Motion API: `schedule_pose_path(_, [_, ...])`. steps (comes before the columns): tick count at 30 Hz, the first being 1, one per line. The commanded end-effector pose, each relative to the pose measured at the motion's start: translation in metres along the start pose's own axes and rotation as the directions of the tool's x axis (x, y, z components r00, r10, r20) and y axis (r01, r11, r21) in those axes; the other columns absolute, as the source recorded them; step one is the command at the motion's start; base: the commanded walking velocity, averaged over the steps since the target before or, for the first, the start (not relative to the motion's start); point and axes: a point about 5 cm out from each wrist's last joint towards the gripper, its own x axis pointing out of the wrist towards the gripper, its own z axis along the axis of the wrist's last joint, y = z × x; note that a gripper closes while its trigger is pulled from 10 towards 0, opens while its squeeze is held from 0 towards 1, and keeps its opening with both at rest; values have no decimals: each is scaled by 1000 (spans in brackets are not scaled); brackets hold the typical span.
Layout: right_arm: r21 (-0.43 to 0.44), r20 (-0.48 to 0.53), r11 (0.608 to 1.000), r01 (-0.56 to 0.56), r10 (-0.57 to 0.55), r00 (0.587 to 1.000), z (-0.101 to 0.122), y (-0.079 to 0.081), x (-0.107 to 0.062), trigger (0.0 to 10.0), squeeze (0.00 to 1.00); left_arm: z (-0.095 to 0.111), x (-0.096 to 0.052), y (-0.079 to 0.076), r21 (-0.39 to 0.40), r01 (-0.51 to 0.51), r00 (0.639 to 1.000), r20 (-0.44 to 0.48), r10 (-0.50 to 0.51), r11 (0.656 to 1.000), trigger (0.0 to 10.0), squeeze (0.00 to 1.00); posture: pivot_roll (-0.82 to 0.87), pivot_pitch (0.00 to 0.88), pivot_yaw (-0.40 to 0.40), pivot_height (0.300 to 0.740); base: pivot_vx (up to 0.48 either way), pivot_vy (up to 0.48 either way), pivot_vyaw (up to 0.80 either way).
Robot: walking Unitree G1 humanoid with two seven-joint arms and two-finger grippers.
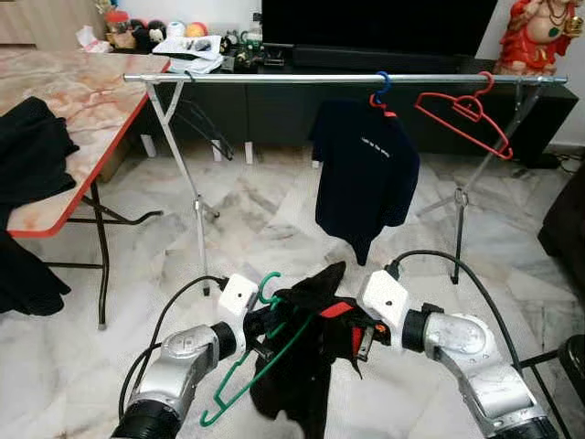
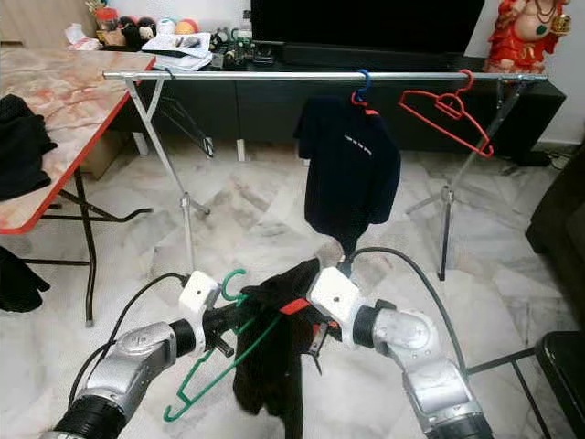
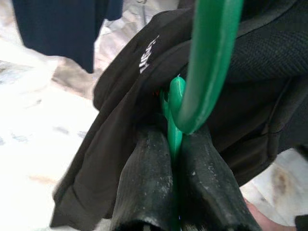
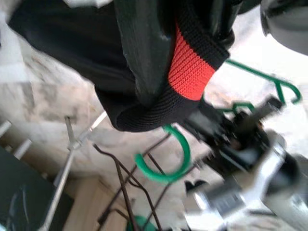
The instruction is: Hang hanger
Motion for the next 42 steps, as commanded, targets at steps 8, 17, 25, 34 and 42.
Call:
schedule_pose_path(8, [-25,32,995,-97,98,995,10,8,0,10000,0,4,1,-16,-36,136,991,21,-135,990,10000,0,14,123,-52,721,0,0,0])
schedule_pose_path(17, [-29,-31,995,-100,100,995,4,3,-4,10000,475,11,2,-19,-58,165,985,62,-161,985,10000,0,11,122,-54,721,0,0,0])
schedule_pose_path(25, [-23,-39,995,-97,96,995,4,3,-5,10000,1000,13,1,-19,-58,156,986,75,-152,986,10000,0,9,121,-53,721,0,0,0])
schedule_pose_path(34, [-20,-44,995,-96,95,994,4,4,-4,10000,1000,12,1,-19,-67,163,985,72,-158,984,10000,0,8,117,-53,721,0,0,0])
schedule_pose_path(42, [-26,-155,989,-147,141,978,-8,9,-10,10000,1000,10,1,-19,-70,155,986,66,-150,986,10000,0,5,117,-57,721,0,0,0])
